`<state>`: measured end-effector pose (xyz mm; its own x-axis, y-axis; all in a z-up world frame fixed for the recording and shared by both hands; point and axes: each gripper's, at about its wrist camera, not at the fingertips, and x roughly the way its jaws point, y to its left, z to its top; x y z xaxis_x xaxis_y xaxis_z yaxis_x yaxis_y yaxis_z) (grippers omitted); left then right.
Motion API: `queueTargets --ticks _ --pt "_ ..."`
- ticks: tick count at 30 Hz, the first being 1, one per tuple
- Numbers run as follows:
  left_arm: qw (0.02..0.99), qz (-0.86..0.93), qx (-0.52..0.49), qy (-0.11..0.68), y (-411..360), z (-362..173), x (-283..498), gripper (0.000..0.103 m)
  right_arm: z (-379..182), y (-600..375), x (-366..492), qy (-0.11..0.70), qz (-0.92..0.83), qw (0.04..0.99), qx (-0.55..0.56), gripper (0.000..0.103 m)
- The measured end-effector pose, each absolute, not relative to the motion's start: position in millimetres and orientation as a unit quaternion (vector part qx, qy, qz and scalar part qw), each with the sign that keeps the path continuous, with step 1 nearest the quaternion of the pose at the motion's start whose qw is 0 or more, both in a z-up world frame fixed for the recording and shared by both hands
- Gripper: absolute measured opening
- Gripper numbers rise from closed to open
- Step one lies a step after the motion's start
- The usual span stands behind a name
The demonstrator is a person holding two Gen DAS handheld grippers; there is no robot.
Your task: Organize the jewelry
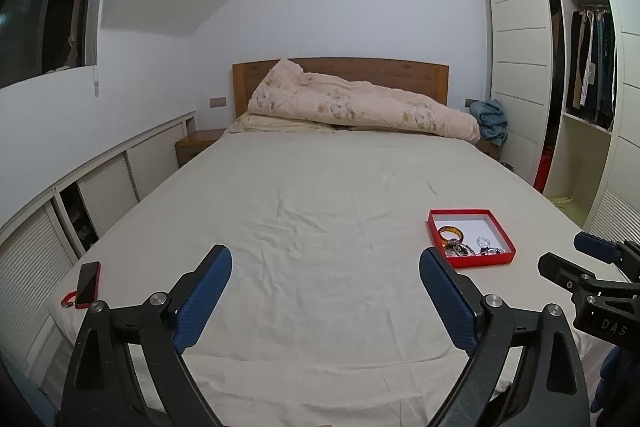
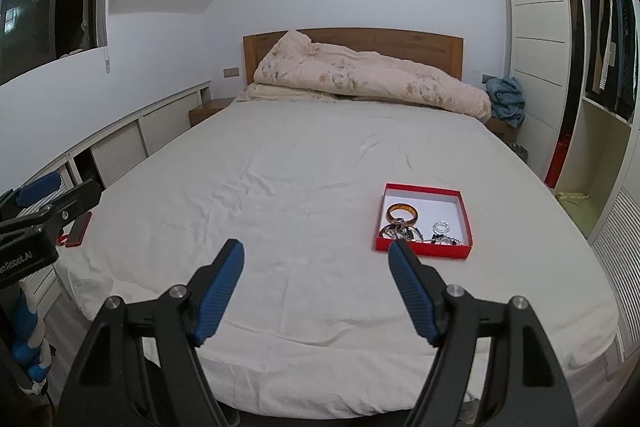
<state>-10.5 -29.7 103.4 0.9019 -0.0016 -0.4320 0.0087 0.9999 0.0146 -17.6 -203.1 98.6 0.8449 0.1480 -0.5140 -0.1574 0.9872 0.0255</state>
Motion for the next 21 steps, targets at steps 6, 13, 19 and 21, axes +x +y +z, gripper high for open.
queueTargets --ticks 6,13,19,21 --pt "0.975 -0.006 0.010 0.222 -31 101 -9 0.097 96 -203 -16 0.267 0.076 0.961 -0.010 0.074" --pt "0.973 -0.009 0.005 0.232 -30 95 -2 0.097 90 -204 -9 0.275 0.075 0.959 -0.008 0.074" --pt "0.969 -0.014 0.003 0.248 -30 87 10 0.097 82 -203 -1 0.284 0.071 0.956 -0.007 0.074" --pt "0.967 -0.016 0.002 0.254 -29 83 13 0.097 79 -204 2 0.289 0.069 0.955 -0.006 0.074"
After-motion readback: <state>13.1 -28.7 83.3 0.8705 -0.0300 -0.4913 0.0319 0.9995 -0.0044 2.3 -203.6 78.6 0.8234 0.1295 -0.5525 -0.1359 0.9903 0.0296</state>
